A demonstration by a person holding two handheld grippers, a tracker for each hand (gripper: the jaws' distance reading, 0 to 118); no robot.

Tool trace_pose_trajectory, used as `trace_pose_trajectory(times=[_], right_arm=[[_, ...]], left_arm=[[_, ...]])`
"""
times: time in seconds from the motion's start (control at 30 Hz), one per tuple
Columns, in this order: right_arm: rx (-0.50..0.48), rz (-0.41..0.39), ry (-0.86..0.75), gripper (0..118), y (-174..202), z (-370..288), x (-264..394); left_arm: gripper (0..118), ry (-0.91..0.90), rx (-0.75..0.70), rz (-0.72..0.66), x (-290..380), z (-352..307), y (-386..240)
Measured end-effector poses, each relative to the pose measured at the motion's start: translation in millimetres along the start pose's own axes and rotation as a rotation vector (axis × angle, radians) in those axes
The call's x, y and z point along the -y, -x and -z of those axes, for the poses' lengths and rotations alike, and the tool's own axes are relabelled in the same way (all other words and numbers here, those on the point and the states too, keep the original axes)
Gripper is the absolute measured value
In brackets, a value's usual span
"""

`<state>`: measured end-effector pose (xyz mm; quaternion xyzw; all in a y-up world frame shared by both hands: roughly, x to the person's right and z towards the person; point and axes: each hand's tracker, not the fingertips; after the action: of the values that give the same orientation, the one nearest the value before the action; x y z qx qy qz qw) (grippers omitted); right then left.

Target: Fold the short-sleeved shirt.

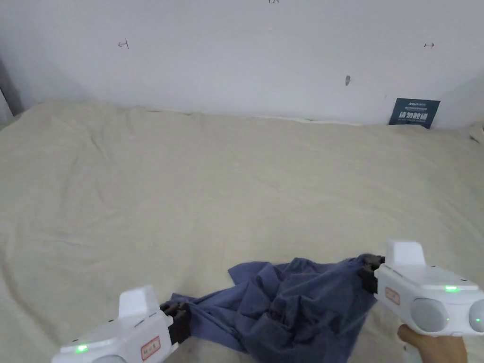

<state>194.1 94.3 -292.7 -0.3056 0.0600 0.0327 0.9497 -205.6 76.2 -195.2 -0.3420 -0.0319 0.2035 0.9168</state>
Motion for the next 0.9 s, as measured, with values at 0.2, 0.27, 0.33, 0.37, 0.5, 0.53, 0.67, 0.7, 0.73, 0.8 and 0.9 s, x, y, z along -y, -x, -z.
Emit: trace_pose_trajectory(times=[0.2, 0.27, 0.33, 0.37, 0.5, 0.53, 0.67, 0.7, 0.73, 0.8, 0.9], right_arm=[[0.003, 0.007, -0.13, 6, -19.9, -45.4, -80.6], [0.019, -0.006, -0.175, 6, -24.0, -53.4, -104.9], [0.027, -0.008, -0.205, 6, -22.2, -61.8, -127.9], [0.032, -0.006, -0.222, 6, -22.7, -63.9, -139.4], [0.058, -0.041, -0.289, 6, -20.8, -69.5, -182.6], [0.066, -0.048, -0.303, 6, -20.9, -69.7, -193.3], [0.085, -0.044, -0.341, 6, -22.6, -63.0, -229.8], [0.092, -0.044, -0.349, 6, -22.0, -60.8, -236.6], [0.097, -0.041, -0.357, 6, -24.2, -55.2, -244.3], [0.098, -0.031, -0.368, 6, -24.6, -48.7, -255.6], [0.11, -0.02, -0.369, 6, -29.7, -28.8, -267.2]], left_arm=[[5, -0.148, -0.023, 0.042, -92.6, -16.2, 2.5], [5, -0.195, -0.034, 0.051, -130.1, -18.8, 6.0], [5, -0.231, -0.051, 0.056, -166.8, -20.5, 7.9], [5, -0.256, -0.072, 0.065, -186.2, -21.4, 8.2], [5, -0.309, -0.097, 0.057, -258.5, -20.4, 13.7], [5, -0.33, -0.103, 0.052, -272.8, -28.7, 8.0], [5, -0.386, -0.159, 0.088, -330.0, -20.6, -2.3], [5, -0.397, -0.169, 0.102, -340.3, -18.6, -4.1], [5, -0.401, -0.181, 0.11, -351.2, -15.4, -5.9], [5, -0.408, -0.193, 0.121, -365.1, -13.0, -8.7], [5, -0.421, -0.231, 0.132, -383.2, 0.7, -7.2]])
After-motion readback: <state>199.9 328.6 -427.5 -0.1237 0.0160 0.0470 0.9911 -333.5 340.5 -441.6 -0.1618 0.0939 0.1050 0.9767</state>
